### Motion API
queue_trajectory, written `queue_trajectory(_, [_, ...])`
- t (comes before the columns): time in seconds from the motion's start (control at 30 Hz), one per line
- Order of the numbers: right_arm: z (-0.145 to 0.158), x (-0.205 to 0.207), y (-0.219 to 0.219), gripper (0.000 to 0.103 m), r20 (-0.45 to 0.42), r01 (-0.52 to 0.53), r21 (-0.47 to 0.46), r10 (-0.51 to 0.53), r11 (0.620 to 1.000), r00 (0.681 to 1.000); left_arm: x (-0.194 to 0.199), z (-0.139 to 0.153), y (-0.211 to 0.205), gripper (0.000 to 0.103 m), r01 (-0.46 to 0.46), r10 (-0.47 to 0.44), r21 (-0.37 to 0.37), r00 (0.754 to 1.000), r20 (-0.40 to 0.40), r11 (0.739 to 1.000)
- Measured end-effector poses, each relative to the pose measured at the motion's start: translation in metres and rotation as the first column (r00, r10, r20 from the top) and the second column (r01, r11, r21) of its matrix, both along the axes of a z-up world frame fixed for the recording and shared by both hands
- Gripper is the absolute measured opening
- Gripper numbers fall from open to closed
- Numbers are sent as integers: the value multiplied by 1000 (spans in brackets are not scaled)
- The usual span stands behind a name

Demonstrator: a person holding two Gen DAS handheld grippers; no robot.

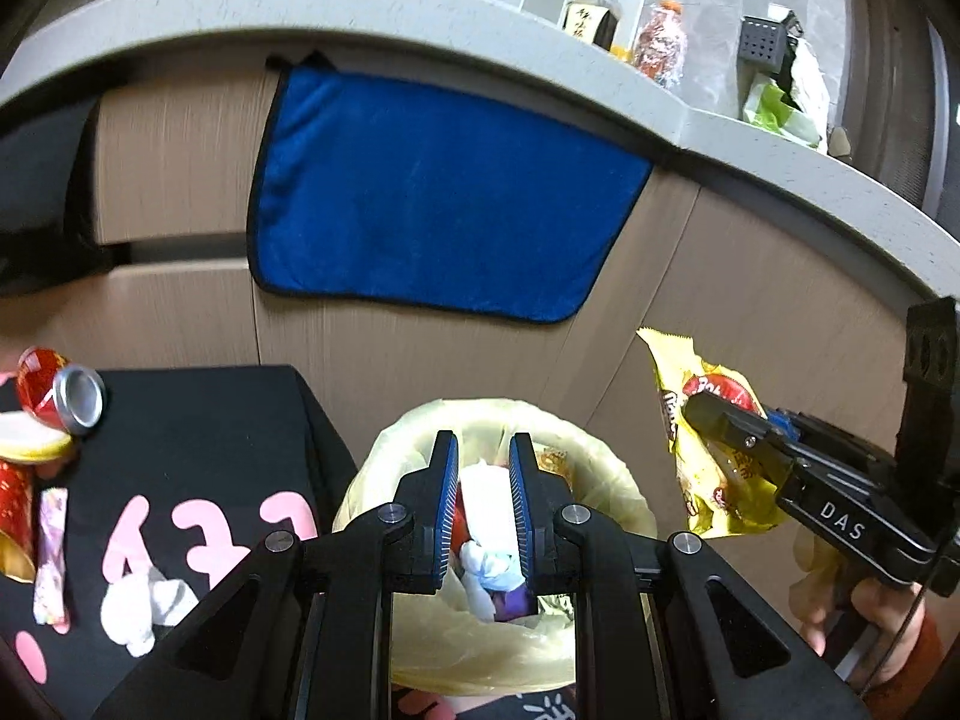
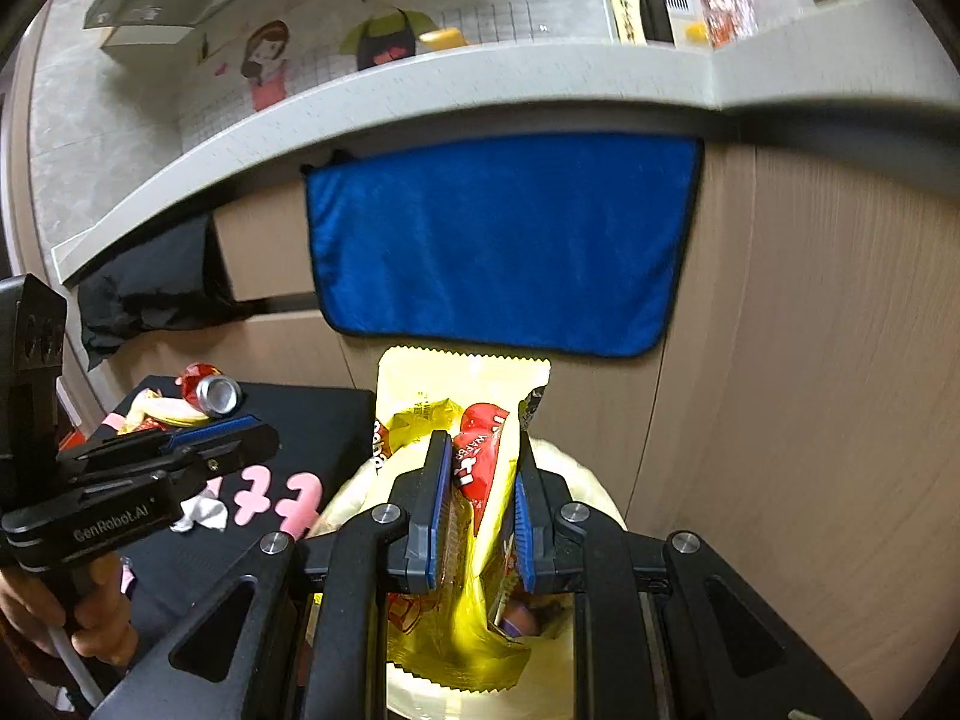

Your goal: Collect trash

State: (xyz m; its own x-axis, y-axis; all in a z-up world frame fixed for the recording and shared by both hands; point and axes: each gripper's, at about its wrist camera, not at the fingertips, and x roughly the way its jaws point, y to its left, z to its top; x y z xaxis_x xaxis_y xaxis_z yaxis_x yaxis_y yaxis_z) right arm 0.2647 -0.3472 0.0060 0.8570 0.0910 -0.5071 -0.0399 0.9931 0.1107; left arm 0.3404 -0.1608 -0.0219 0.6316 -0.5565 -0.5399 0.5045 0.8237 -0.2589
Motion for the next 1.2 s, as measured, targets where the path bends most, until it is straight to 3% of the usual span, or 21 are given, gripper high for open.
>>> queue_trajectory(0.27, [-23, 3, -2, 17, -43, -16, 68, 18, 998, 999, -17, -1, 64, 20, 97, -96, 15, 993, -74, 995])
queue_trajectory(0.4, [-33, -1, 3, 17, -53, -25, 83, 30, 996, 998, -53, -14, 123, 32, 94, -85, 69, 989, -122, 993])
queue_trajectory(0.47, [-37, -2, 6, 17, -62, -30, 94, 36, 995, 997, -74, -22, 147, 34, 80, -68, 82, 988, -138, 993])
queue_trajectory(0.53, [-40, -6, 12, 17, -71, -38, 98, 45, 994, 996, -92, -30, 167, 34, 37, -21, 109, 989, -148, 993])
queue_trajectory(0.63, [-41, -12, 25, 17, -77, -59, 102, 68, 993, 995, -116, -42, 199, 34, -118, 134, 106, 978, -159, 987])
queue_trajectory(0.7, [-40, -18, 37, 17, -75, -78, 107, 87, 991, 993, -126, -52, 217, 34, -235, 248, 87, 952, -182, 968])
queue_trajectory(0.8, [-39, -27, 62, 17, -69, -125, 118, 134, 985, 989, -130, -72, 233, 34, -331, 335, 60, 910, -243, 942])
queue_trajectory(0.93, [-40, -36, 97, 17, -76, -175, 88, 181, 981, 980, -131, -89, 233, 34, -378, 379, 60, 881, -282, 924])
queue_trajectory(1.0, [-42, -40, 111, 17, -86, -195, 81, 202, 977, 976, -134, -90, 225, 34, -380, 391, 92, 888, -241, 920])
queue_trajectory(1.1, [-44, -44, 125, 17, -99, -205, 63, 211, 977, 973, -136, -96, 210, 34, -393, 430, 223, 890, -152, 892])
queue_trajectory(1.2, [-45, -46, 132, 17, -111, -217, 60, 222, 974, 969, -138, -106, 212, 35, -385, 423, 208, 885, -192, 899])
